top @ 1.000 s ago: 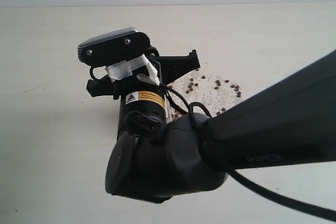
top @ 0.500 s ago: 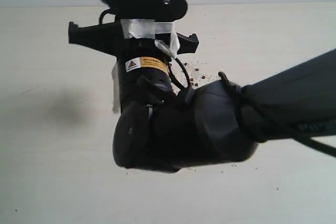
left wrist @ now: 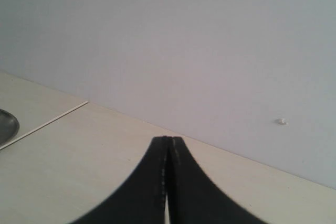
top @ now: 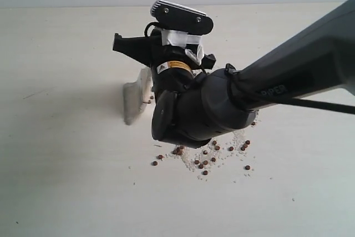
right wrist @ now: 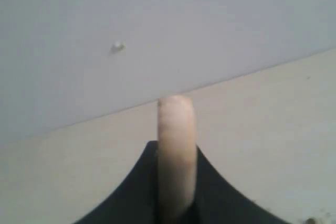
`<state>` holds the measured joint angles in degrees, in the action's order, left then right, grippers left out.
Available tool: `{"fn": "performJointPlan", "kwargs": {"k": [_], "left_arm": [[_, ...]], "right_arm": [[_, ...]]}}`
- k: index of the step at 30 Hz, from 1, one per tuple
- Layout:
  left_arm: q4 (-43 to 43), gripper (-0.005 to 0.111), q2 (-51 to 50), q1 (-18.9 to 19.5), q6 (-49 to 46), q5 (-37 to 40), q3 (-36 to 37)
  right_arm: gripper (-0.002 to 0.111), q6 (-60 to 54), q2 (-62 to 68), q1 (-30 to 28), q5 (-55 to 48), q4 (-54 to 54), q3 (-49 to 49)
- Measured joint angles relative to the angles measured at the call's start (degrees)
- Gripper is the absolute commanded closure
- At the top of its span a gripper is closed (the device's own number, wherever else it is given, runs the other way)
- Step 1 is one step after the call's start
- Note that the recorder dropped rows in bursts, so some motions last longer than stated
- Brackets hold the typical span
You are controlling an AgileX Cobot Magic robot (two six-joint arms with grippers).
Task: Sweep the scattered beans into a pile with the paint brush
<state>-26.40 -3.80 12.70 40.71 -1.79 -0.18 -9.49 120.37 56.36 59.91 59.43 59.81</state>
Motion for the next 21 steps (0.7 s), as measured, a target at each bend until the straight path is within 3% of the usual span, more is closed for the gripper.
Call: {"fn": "performJointPlan", "kwargs": {"k": [3,8,12,16,21], "left_arm": [[0.0,0.107,0.0,0.0,0.0,0.0,0.0],[0.0,0.107,0.0,0.0,0.0,0.0,0.0],[0.0,0.107,0.0,0.0,0.0,0.0,0.0],[0.0,0.107,0.0,0.0,0.0,0.0,0.0],[0.0,0.107,0.0,0.0,0.0,0.0,0.0]], "right_arm": [[0.108,-14.51,-1.5,0.0,3.44,7.74,-0.01],[0.108,-25.73,-3.23,0.0,5.53,12.21,-0.01],[0.108,-22.44,-4.38,-0.02,5.64,10.17,-0.01],[0.108,-12.08,-7.46,-0.12,5.52,2.65,0.13],[0.108,-9.36,-7.57,-1.38,3.69,-1.13,4.12]]}}
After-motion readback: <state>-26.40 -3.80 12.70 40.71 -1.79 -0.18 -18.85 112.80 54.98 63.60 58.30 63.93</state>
